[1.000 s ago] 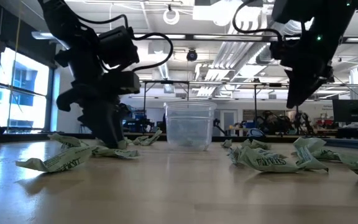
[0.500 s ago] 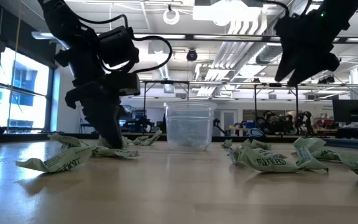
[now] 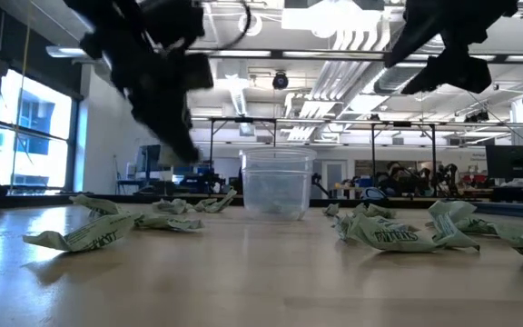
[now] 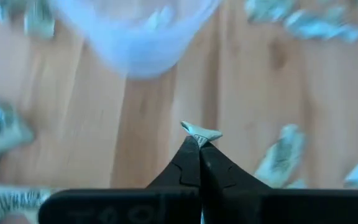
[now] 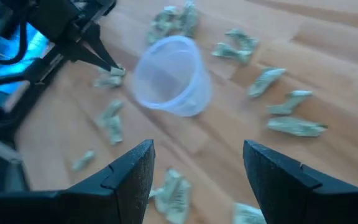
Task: Pick and place Stevia / Truvia into bins
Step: Put the white stevia packet into the transparent container
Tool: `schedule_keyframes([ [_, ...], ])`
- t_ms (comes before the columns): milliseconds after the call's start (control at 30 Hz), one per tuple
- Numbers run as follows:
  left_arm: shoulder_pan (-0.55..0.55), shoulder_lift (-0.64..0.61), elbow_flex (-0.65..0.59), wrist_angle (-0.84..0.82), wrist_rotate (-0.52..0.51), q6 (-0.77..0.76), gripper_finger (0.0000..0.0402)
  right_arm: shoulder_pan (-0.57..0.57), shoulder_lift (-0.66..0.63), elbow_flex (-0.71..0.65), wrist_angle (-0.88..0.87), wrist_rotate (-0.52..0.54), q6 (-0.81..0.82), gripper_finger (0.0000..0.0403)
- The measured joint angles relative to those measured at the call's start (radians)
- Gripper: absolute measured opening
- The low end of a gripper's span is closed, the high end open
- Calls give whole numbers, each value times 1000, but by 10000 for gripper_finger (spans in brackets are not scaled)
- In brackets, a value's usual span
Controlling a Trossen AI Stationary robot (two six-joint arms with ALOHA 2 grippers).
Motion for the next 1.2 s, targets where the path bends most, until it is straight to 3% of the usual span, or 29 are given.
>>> schedule_keyframes([
  [267,-218,-119,98,-107,-198,-49,24,91,1,0,45,-54,132,236],
  [600,-416,-150,207,-94,-395,-145,24,237,39,0,47,-62,316,236],
  [867,-480,-150,294,-39,-448,-172,24,272,167,0,159,-151,378,236],
  [1200,-422,-150,361,-6,-466,-215,28,268,217,0,178,-174,251,236],
])
